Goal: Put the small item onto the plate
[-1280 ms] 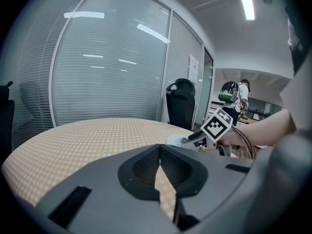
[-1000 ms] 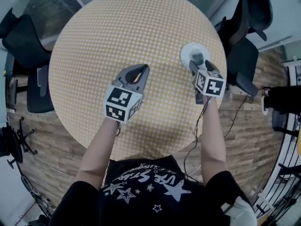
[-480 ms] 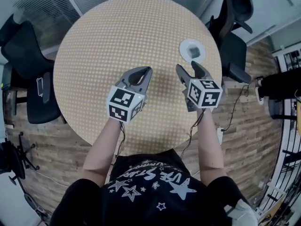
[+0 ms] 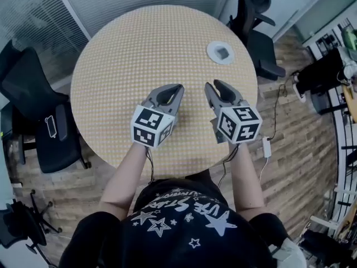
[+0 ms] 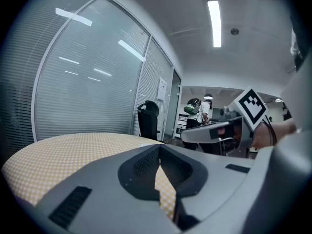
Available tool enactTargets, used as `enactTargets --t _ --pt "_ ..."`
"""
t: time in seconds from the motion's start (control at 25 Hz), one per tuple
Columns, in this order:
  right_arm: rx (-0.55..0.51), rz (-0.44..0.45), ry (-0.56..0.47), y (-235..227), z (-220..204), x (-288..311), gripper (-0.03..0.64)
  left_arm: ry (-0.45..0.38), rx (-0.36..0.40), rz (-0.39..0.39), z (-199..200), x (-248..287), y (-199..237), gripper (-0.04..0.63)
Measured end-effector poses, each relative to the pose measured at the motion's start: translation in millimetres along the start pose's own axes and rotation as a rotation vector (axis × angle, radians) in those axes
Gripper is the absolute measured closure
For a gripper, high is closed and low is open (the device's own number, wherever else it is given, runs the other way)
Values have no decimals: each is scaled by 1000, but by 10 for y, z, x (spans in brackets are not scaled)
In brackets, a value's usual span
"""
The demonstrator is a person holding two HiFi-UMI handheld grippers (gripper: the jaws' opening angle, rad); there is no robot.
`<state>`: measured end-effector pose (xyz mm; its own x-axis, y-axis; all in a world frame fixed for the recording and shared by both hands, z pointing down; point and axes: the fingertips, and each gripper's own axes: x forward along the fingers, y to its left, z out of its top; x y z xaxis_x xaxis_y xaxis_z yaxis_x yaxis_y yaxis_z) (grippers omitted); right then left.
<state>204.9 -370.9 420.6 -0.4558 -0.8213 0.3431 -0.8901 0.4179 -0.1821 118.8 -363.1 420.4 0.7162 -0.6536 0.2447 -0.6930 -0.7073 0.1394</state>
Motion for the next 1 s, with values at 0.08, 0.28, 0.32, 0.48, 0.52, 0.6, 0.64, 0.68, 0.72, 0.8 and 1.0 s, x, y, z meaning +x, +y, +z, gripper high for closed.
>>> enactTargets --t 0.08,0.28,0.32,0.48,0.52,0.6,0.64,0.68,0.72,0.8,1.0 --pt "5 -29 -22 158 -17 -147 517 -3 7 -35 -27 -121 -64 588" --pt "26 -85 -54 431 -110 -501 554 3 0 -101 -121 -331 -234 588" --pt "24 -92 -56 460 -130 -576 559 3 -1 -110 -133 -350 -283 588" --pt "21 -92 -86 508 -151 -896 568 -6 8 -132 -112 -392 -545 588" --pt "23 -87 -100 505 -156 -985 568 -6 14 -133 -105 -402 -630 588" --pt "31 -77 -113 492 -191 -1151 568 -9 23 -131 -86 -429 -799 588" --pt "36 -70 -114 485 -216 -1225 568 -12 22 -128 -75 -449 -878 588" --pt "40 -61 -114 479 -244 -1299 568 -15 15 -124 -67 -474 -953 588" --pt "44 -51 -113 475 -274 -1377 568 -18 0 -118 -70 -505 -1022 588" --pt "50 -24 -113 479 -330 -1556 568 -16 -36 -89 -107 -593 -1142 588" --pt "47 38 -116 520 -488 -1865 572 -12 -57 -26 -185 -836 -1460 588"
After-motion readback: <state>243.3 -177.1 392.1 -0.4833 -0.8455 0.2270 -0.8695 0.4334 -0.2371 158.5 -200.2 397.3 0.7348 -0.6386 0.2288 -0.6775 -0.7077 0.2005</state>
